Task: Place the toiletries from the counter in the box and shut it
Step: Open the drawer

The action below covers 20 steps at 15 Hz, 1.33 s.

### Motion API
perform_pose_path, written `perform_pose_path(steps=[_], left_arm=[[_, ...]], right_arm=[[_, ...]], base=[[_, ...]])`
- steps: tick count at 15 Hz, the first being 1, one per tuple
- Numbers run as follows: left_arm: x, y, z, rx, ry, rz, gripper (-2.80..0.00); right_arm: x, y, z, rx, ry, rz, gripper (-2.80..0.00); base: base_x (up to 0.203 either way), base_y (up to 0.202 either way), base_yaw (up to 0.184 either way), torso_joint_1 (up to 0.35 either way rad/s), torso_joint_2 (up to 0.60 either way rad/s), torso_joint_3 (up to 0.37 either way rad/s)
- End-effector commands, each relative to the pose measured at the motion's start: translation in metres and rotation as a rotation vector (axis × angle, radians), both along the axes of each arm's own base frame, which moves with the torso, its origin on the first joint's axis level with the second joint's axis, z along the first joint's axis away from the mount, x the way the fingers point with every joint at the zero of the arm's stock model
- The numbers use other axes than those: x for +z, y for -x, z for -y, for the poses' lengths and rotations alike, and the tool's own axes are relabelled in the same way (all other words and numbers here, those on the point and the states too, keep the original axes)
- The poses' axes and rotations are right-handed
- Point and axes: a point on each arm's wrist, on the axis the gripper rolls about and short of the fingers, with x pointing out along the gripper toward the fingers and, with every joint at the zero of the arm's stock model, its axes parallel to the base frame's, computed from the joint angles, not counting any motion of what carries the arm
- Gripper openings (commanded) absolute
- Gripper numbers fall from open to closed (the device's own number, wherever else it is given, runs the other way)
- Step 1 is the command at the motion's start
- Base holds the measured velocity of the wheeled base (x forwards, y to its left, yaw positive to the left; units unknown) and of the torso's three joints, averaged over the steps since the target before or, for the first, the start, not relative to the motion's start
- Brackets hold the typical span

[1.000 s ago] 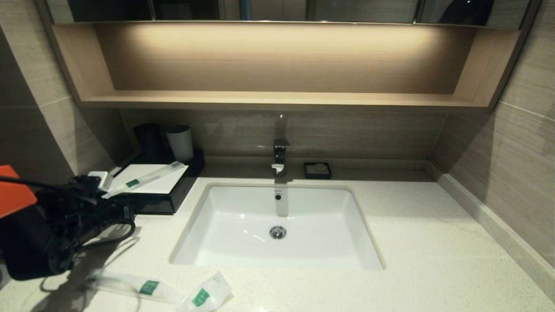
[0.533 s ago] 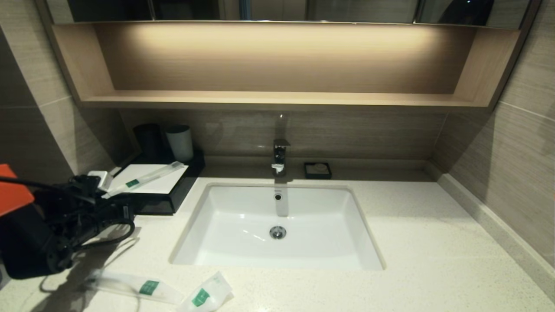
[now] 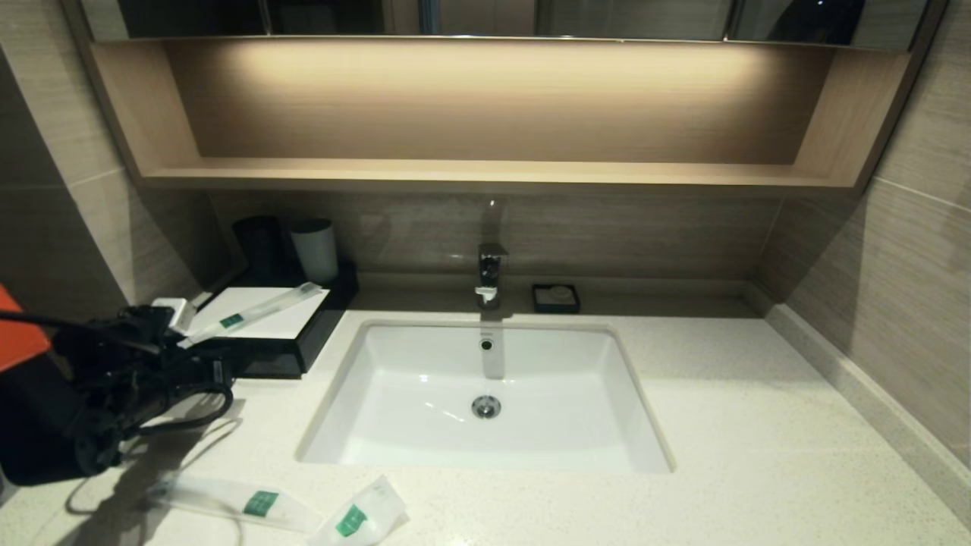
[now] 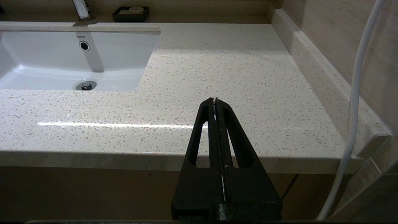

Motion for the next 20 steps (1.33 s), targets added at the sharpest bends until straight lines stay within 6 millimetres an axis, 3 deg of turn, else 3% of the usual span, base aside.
perform_pose_path(steps=[1,20], left_arm=[[0.006,0.001,0.0,-0.002,-0.005,0.017,-2.8],[0.017,0.014,0.007,0.006,-0.044,-0.19,-2.8]], right_arm=[[0.0,0.0,0.0,0.0,0.001,-0.002,-2.8],[0.0,0.0,0.0,0.0,0.001,-0.002,-2.8]], base=[[0.0,0.0,0.0,0.0,0.0,0.0],[0.0,0.0,0.0,0.0,0.0,0.0]])
